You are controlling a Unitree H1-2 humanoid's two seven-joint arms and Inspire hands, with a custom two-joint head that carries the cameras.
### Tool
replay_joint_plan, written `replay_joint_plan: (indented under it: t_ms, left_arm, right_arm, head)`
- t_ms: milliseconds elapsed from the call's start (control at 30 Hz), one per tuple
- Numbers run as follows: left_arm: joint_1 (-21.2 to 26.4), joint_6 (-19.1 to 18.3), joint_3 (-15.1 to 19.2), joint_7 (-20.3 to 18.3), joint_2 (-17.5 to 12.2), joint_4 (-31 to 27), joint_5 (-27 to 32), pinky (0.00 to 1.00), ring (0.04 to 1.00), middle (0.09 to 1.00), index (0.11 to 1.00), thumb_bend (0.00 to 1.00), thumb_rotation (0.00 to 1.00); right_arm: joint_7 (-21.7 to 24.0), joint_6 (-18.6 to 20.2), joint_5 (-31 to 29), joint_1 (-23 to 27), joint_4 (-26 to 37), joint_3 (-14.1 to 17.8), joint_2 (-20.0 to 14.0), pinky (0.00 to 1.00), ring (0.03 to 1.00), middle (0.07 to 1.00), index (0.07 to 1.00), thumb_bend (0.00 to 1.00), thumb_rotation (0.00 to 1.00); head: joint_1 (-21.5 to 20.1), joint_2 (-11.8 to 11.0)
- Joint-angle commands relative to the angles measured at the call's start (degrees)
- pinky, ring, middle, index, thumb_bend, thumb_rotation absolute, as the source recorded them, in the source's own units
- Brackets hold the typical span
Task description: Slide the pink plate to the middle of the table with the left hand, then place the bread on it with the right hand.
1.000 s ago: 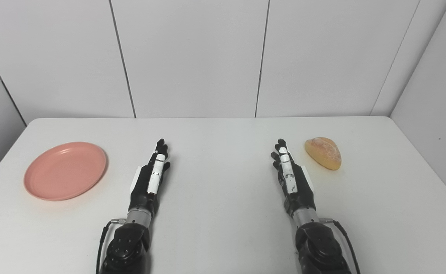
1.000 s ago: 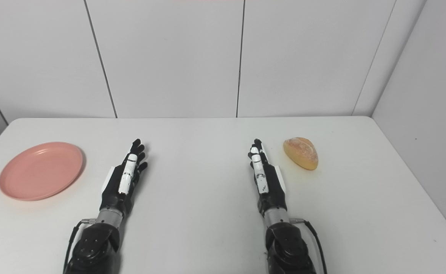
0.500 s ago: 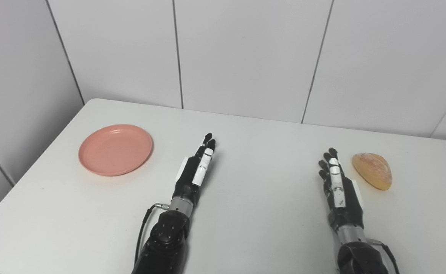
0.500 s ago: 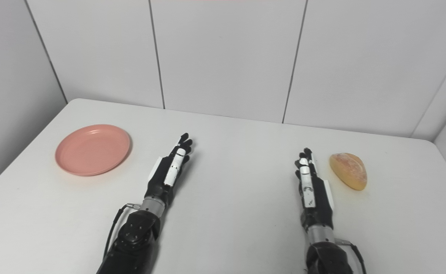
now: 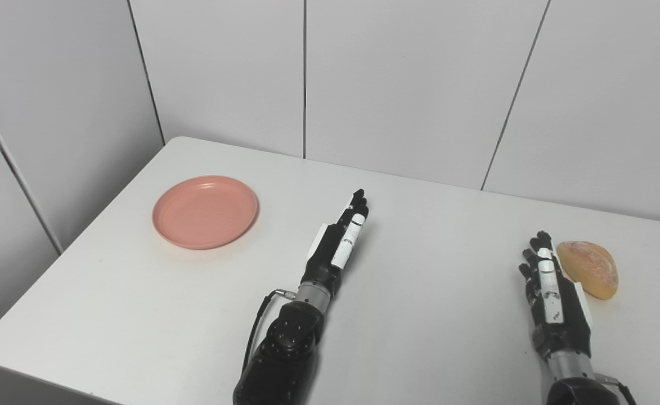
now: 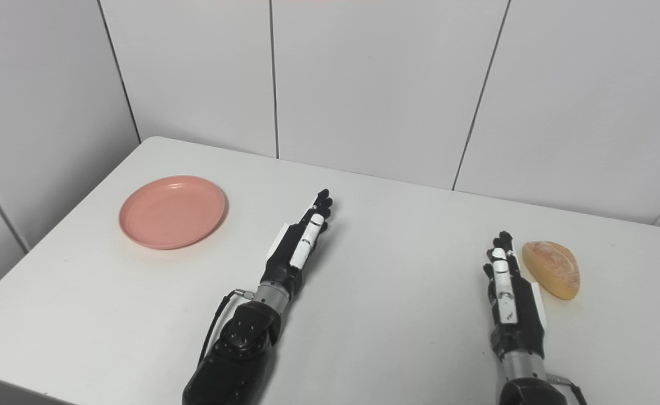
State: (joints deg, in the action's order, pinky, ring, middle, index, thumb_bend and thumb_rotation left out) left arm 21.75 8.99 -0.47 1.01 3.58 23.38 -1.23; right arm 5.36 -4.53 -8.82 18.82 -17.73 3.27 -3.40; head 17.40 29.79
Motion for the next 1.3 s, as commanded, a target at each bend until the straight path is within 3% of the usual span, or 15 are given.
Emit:
replay_joint_plan:
  t_ms: [0, 100, 433, 700, 833, 1033, 1267]
  left_arm:
    - [1.32, 1.96, 0.12, 1.61, 0.59, 0.05, -0.74, 1.0, 0.996, 0.983, 0.964, 0.56, 1.0]
    - [1.48, 0.78, 0.72, 2.58, 0.58, -1.25, -0.48, 1.0, 0.997, 0.981, 0.964, 0.52, 1.0]
    - [4.12, -1.66, 4.01, 1.53, -1.67, -4.33, 4.02, 1.0, 1.0, 0.993, 0.979, 0.52, 1.0]
    - [6.27, -3.95, 7.99, 1.37, -3.67, -5.1, 8.68, 1.0, 0.972, 0.955, 0.953, 0.57, 1.0]
    - [7.58, -1.93, 10.2, 2.51, -4.15, -4.43, 10.11, 0.99, 0.95, 0.933, 0.92, 0.56, 1.0]
    - [7.96, -3.72, 11.73, 3.58, -6.44, -6.34, 9.63, 0.97, 0.939, 0.929, 0.925, 0.59, 1.0]
    - [8.83, -3.22, 14.44, 5.88, -8.98, -6.36, 10.35, 0.92, 0.899, 0.891, 0.879, 0.62, 1.0]
  right_arm:
    - [0.67, -3.04, -0.34, 0.76, 0.06, 0.48, -0.6, 1.0, 0.996, 0.997, 0.99, 0.56, 0.9]
    - [0.98, -3.64, -0.6, 0.84, -0.42, 0.7, -0.69, 1.0, 0.995, 0.998, 0.991, 0.56, 0.9]
    - [1.35, -4.06, -0.96, 0.94, -0.72, 0.92, -0.58, 1.0, 0.999, 0.998, 0.991, 0.5, 0.91]
    - [1.17, -5.46, -0.47, 1.28, -1.94, 1.01, -0.61, 1.0, 0.989, 0.993, 0.985, 0.48, 0.92]
    - [0.71, -4.96, 0.17, 1.14, -1.56, 0.88, -0.66, 1.0, 0.989, 0.992, 0.984, 0.49, 0.92]
    - [1.27, -6.1, -0.19, 1.45, -2.45, 0.95, -0.69, 1.0, 0.984, 0.991, 0.981, 0.47, 0.91]
    - [0.85, -5.07, -0.06, 1.29, -1.65, 0.89, -0.53, 1.0, 0.983, 0.989, 0.979, 0.49, 0.9]
  head:
    - [0.25, -0.13]
    - [0.53, -0.26]
    - [1.16, -0.71]
    - [1.41, -0.91]
    - [1.48, -0.9]
    - [1.53, -0.84]
    - [1.7, -0.97]
